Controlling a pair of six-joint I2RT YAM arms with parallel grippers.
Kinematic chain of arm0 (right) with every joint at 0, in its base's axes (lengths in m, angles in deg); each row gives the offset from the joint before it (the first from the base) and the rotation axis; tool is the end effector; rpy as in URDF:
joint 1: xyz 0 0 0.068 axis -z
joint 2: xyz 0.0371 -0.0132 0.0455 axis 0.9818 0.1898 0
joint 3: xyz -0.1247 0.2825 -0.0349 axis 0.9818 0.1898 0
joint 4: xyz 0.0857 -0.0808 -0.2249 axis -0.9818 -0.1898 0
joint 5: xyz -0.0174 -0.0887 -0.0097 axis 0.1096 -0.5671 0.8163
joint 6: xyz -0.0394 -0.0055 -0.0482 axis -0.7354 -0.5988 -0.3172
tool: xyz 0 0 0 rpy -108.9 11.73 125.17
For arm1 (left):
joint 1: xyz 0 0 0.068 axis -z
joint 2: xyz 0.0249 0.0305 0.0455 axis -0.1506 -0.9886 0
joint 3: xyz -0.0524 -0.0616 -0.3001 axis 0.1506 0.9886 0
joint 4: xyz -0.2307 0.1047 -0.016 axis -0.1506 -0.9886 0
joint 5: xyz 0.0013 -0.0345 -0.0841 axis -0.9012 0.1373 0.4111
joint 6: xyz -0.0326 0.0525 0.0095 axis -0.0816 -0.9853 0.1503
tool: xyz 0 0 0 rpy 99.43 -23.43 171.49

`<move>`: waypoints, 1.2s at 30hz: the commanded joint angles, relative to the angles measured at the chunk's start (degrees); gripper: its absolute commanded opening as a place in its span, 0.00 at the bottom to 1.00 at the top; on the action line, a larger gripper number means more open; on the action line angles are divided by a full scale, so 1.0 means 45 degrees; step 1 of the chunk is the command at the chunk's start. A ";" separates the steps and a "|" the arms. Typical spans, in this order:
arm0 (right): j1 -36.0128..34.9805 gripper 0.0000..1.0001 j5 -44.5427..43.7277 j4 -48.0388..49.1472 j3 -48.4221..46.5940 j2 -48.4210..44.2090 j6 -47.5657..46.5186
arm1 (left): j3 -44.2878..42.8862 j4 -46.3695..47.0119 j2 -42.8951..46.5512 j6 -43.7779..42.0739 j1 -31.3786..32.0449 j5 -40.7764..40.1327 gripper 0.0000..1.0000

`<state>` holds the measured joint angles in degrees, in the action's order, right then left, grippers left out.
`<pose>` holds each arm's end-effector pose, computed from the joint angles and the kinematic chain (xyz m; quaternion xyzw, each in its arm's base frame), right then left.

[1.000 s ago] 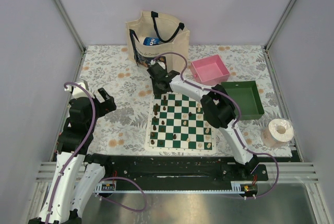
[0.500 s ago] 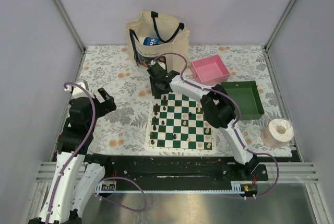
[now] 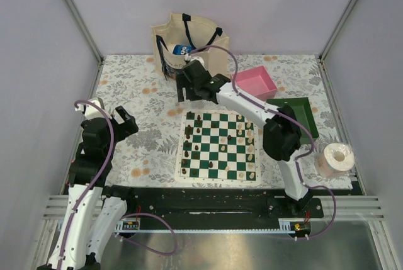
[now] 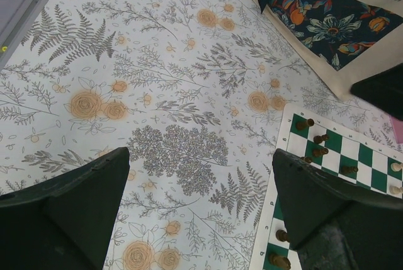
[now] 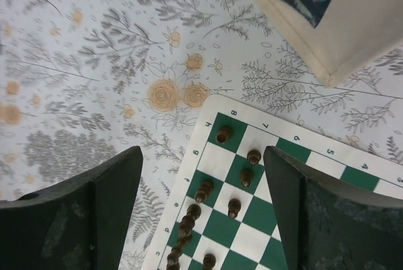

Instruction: Set up the chess pieces on the board

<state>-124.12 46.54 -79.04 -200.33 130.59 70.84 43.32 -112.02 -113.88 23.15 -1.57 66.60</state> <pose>0.3728 0.3618 0.2918 -0.1358 0.9094 0.1502 0.3633 0.0924 0.0000 0.3352 -0.1877 0.8113 -0.0484 0.5515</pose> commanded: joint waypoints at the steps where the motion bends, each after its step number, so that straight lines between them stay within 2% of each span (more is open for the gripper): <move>1: 0.0266 0.87 -0.0906 0.1031 0.1233 -0.2217 0.1033 | 0.0116 0.0698 0.0107 0.0094 -0.0131 -0.0346 0.99; 6: 0.0735 0.87 -0.1337 0.1988 0.2992 -0.3234 0.2344 | 0.0116 0.0815 -0.0186 0.0211 -0.0326 -0.0112 0.99; 16: 0.1418 0.88 -0.2119 0.1267 0.3326 -0.4230 0.2403 | 0.0175 0.0951 0.0009 0.0250 -0.0482 0.0298 0.99; 21: 0.1692 0.87 -0.1339 0.1306 0.3483 -0.4719 0.2637 | 0.0195 0.0952 0.0126 0.0192 -0.0521 0.0319 0.99; 28: 0.1673 0.85 0.0652 0.1814 0.4731 -0.5110 0.2794 | 0.0194 0.0776 0.0536 0.0094 -0.0677 -0.0307 0.99; 36: 0.1673 0.82 0.2079 0.1678 0.5261 -0.5111 0.2463 | -0.0059 0.0444 -0.0147 0.0075 -0.0697 -0.0210 0.99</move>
<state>-116.49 51.37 -72.35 -176.18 109.00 82.94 44.15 -110.82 -112.94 23.61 -4.37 65.73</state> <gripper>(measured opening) 0.838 0.988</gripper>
